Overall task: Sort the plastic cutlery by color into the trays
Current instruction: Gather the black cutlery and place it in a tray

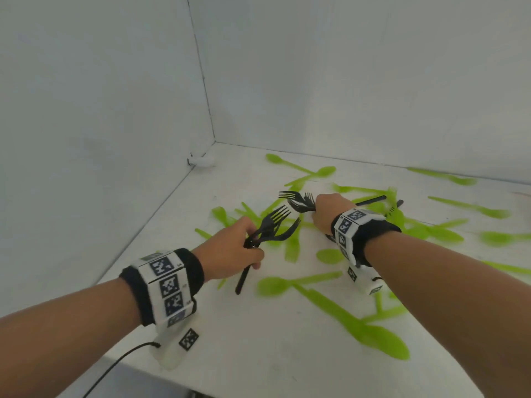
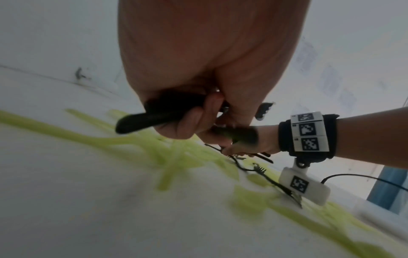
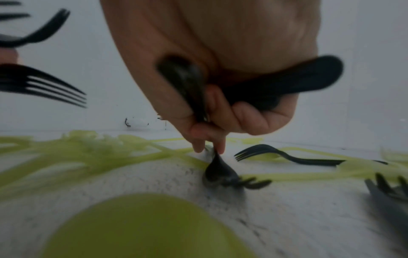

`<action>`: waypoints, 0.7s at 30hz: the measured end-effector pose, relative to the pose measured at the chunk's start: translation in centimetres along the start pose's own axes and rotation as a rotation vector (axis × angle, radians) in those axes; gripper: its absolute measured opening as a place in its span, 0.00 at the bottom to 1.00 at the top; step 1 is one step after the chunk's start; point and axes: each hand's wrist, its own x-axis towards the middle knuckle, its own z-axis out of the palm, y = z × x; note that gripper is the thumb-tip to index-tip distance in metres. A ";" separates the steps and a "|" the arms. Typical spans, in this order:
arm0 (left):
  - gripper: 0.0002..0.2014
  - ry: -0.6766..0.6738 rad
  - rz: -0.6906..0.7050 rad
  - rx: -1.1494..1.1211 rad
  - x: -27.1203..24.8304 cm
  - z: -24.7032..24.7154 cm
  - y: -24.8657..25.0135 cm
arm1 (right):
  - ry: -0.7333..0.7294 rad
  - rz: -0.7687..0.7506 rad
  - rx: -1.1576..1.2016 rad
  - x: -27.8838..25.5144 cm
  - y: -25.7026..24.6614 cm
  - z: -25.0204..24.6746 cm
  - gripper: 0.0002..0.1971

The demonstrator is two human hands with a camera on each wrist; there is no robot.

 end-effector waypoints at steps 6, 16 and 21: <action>0.11 0.065 -0.109 0.108 -0.9 -2.4 -4.9 | 0.055 0.048 -0.045 -0.3 -1.5 0.2 0.04; 0.05 -0.044 0.053 0.275 2.7 -0.4 -4.7 | 0.221 0.054 0.334 -1.9 -1.5 -1.5 0.08; 0.03 -0.044 0.230 0.324 4.7 1.1 -1.8 | 0.263 0.127 0.614 -3.3 2.1 -1.1 0.09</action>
